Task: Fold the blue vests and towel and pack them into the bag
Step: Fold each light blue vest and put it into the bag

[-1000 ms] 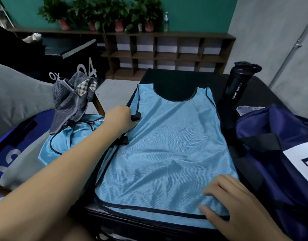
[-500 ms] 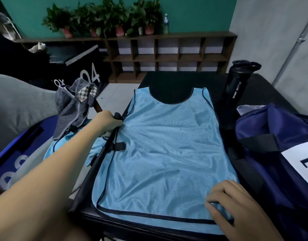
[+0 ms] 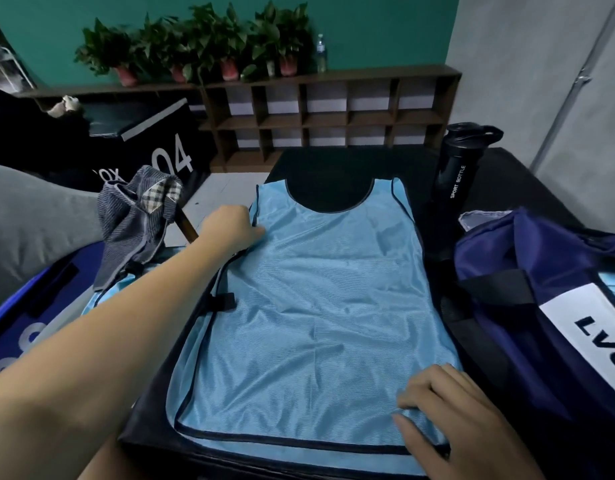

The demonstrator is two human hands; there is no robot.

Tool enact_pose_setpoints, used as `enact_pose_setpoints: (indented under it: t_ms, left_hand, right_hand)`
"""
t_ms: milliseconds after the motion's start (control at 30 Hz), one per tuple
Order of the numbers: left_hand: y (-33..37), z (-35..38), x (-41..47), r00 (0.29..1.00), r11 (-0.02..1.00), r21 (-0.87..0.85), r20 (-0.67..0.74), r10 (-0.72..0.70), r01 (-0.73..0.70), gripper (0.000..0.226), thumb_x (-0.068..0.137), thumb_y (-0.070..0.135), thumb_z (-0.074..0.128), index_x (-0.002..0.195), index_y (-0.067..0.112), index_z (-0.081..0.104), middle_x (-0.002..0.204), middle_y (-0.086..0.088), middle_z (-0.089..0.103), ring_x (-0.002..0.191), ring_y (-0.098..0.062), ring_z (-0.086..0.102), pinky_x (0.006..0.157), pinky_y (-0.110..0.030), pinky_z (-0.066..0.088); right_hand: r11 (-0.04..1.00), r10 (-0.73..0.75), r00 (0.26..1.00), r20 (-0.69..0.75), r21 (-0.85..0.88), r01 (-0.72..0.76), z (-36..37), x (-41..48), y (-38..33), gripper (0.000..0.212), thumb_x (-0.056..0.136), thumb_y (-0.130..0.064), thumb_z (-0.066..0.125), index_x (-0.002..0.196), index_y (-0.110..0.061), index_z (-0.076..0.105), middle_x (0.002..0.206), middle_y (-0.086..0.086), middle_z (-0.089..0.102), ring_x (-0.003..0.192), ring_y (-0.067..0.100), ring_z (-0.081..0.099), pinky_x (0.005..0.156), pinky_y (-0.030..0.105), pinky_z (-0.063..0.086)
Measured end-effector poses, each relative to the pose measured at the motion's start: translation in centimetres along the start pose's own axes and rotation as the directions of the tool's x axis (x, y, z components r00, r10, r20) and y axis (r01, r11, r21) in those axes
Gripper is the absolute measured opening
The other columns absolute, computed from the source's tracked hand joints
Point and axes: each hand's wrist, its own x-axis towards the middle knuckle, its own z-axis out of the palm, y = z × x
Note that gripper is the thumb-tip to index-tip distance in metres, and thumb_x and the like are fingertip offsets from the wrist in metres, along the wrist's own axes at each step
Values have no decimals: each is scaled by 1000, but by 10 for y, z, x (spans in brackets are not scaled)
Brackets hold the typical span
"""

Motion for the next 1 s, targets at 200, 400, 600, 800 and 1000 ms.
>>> enact_pose_setpoints:
  t_ms: [200, 400, 600, 800, 1000]
  left_hand:
    - [-1, -2, 9, 994, 999, 1, 100, -43, 43, 48, 88, 41, 79, 64, 11, 49, 60, -5, 49, 52, -24, 46, 48, -28, 33]
    - [-34, -4, 19, 936, 883, -329, 226, -271, 335, 49, 92, 34, 78, 64, 10, 45, 60, -6, 45, 51, -22, 37, 51, -28, 30]
    - [-59, 6, 1, 949, 874, -370, 123, -289, 314, 38, 97, 31, 73, 74, 6, 55, 69, -12, 52, 64, -25, 46, 61, -35, 39]
    - [-55, -14, -65, 979, 946, -325, -192, -69, 3, 11, 95, 26, 67, 95, 16, 63, 81, -1, 68, 73, -20, 63, 62, -35, 49]
    - [-56, -32, -167, 933, 907, -271, -256, 254, -321, 17, 89, 18, 78, 91, 29, 65, 89, 8, 61, 74, -10, 58, 65, -33, 46]
  right_hand:
    - [1000, 1, 1000, 12, -3, -1, -1, 0, 0, 10, 92, -34, 73, 85, -27, 68, 92, -14, 56, 83, 9, 60, 77, 29, 48]
    - [1000, 24, 999, 23, 9, -24, -3, -2, -4, 10, 95, -33, 71, 87, -27, 68, 94, -16, 54, 85, 7, 58, 80, 27, 46]
    - [998, 40, 999, 35, 52, -42, -7, -3, -8, 8, 96, -26, 73, 91, -23, 68, 97, -13, 56, 88, 11, 58, 81, 33, 49]
    - [990, 82, 997, -7, 119, -81, -18, -6, -14, 6, 99, -17, 70, 94, -19, 68, 98, -12, 58, 94, 13, 59, 83, 37, 49]
    - [996, 85, 996, 2, 20, -85, -31, -21, -16, 4, 98, -15, 68, 98, -17, 71, 104, -10, 60, 97, 16, 57, 87, 38, 48]
